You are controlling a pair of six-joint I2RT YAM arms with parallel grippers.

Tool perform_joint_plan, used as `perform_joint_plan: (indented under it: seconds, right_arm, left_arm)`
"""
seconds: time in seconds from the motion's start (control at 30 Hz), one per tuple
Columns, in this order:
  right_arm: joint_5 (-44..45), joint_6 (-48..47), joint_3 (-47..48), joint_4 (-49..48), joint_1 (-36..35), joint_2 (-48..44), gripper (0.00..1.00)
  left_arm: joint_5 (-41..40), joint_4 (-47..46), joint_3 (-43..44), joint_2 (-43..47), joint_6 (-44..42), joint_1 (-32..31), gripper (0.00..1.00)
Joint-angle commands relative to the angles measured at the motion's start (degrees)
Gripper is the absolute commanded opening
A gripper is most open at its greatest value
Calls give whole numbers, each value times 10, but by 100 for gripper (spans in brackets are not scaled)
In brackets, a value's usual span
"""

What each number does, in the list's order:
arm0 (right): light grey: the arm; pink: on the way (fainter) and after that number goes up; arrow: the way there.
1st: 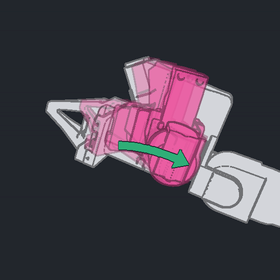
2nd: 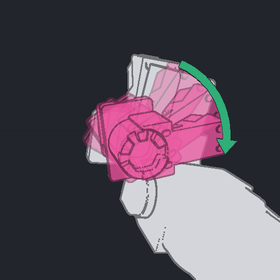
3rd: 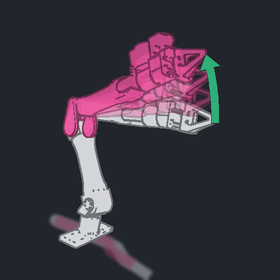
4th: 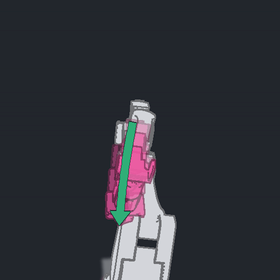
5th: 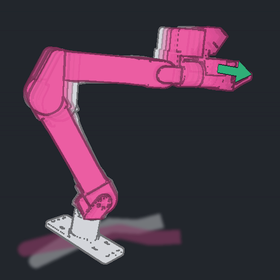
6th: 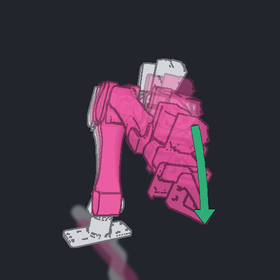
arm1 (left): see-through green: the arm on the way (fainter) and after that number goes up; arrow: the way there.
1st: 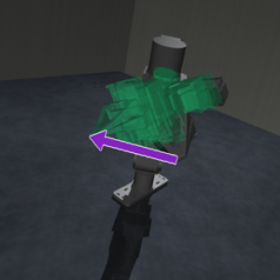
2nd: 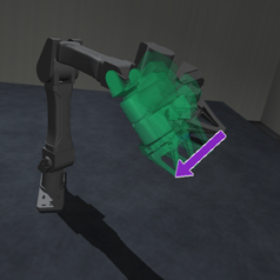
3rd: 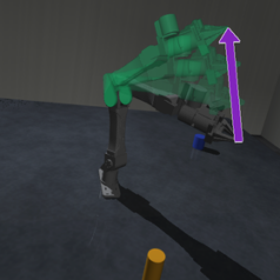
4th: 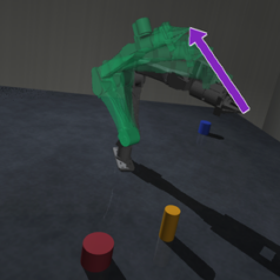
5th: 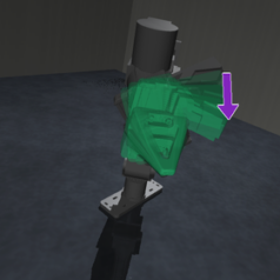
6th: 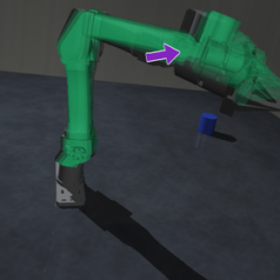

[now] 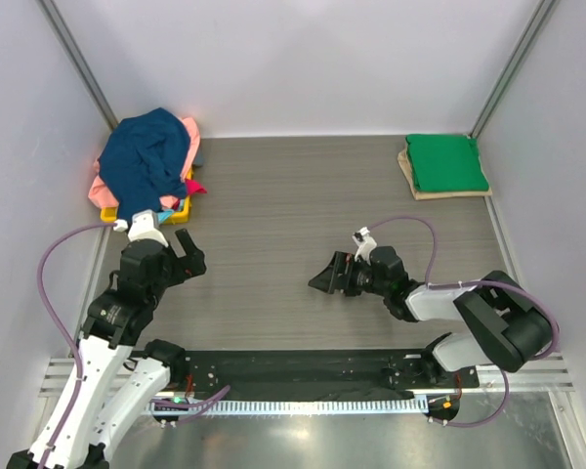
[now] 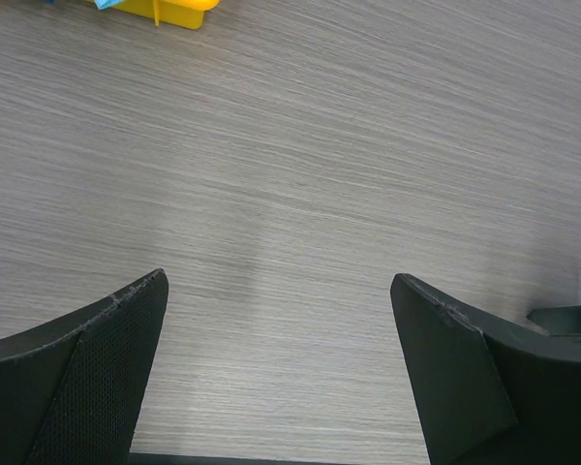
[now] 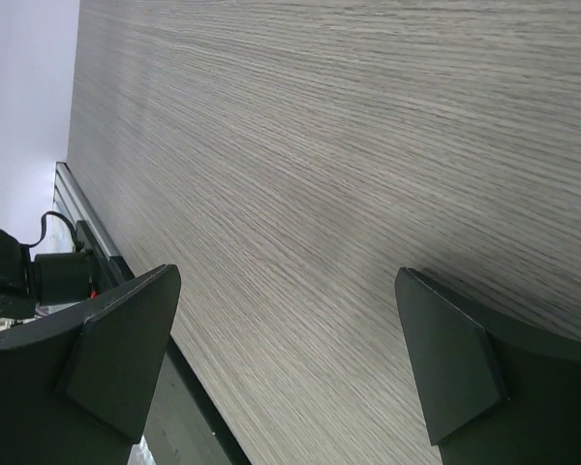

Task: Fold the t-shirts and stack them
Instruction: Reset both grippers

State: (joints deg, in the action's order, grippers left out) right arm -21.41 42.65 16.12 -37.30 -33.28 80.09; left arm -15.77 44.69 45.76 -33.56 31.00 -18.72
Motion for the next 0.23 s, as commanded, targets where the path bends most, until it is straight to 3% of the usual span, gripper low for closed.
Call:
perform_joint_plan:
  seconds: [0.0, 0.2]
  right_arm:
    - [-8, -11, 9, -23, -3, 9, 100]
    - [13, -14, -14, -47, -7, -47, 100]
  left_arm:
    - [-18, -2, 22, 3, 1, 2, 97]
    - [-24, 0, 24, 5, 2, 3, 97]
